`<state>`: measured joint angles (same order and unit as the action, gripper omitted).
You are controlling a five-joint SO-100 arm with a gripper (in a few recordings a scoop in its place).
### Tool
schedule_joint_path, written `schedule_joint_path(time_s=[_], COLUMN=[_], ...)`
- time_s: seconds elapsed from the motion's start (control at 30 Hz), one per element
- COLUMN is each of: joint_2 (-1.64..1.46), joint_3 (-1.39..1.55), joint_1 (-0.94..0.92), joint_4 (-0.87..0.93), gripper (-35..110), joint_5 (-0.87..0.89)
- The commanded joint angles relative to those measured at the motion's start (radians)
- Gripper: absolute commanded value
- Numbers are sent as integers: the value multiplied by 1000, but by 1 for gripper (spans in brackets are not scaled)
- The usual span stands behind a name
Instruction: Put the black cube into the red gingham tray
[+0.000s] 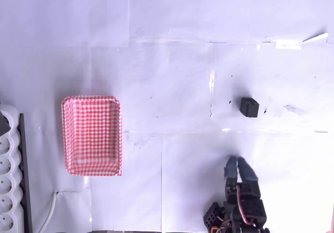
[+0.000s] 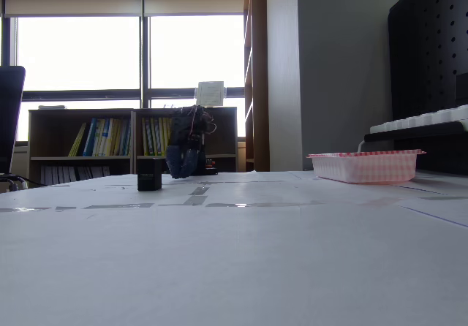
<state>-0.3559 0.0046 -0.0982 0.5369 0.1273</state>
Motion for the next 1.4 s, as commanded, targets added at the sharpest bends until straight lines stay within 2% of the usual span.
schedule_joint_path(time_s=[0.0,0.2,0.3,0.7,1.0,1.37], joint_2=[-348,-710,-841,-1302,-1646,-1786], joint_3=[21,25,23,77,272,472], joint_1=[-52,-72,-66,-95,-97,-89], joint_4=[-394,-911,-1124,-1671,-1959,-1980], gripper=[36,51,53,53,53,53], joint_5=[37,5,-20,-28,-55,-64])
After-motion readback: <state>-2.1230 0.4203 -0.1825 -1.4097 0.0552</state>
